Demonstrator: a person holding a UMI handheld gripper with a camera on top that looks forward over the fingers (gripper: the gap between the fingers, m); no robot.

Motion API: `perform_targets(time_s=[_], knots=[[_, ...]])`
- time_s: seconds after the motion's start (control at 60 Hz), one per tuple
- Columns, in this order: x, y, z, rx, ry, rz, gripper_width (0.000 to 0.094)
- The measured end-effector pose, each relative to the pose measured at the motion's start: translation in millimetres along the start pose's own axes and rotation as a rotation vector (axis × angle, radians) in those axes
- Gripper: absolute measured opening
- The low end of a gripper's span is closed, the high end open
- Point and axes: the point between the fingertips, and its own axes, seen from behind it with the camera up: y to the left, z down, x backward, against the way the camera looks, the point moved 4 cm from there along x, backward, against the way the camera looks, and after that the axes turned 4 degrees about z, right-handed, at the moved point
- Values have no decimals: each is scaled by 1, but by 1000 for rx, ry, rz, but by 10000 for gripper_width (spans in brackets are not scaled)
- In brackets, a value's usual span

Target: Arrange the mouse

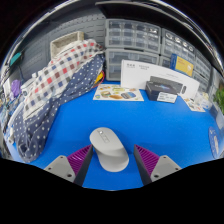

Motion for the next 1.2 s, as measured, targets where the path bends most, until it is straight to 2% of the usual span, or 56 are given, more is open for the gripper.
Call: perform_targets(time_s=[0.217, 0.383, 0.417, 0.533, 0.667, 0.7, 0.717, 0.783, 0.95, 1.033, 1.2], knots=[[-25, -15, -22, -51, 21, 75, 787], [-31, -18, -25, -102, 32, 83, 613], [-31, -19, -25, -109, 30, 88, 509], [-31, -20, -25, -115, 24, 87, 468], [-31, -21, -24, -90, 33, 69, 376], [-31, -21, -24, -87, 27, 62, 401], [-31, -21, -25, -90, 18, 56, 351], [-31, -22, -25, -110, 3, 28, 348], [-25, -28, -30, -68, 42, -39, 351], [-6, -54, -56, -40, -9, -48, 348], [56, -167, -130, 6, -184, 7, 348]])
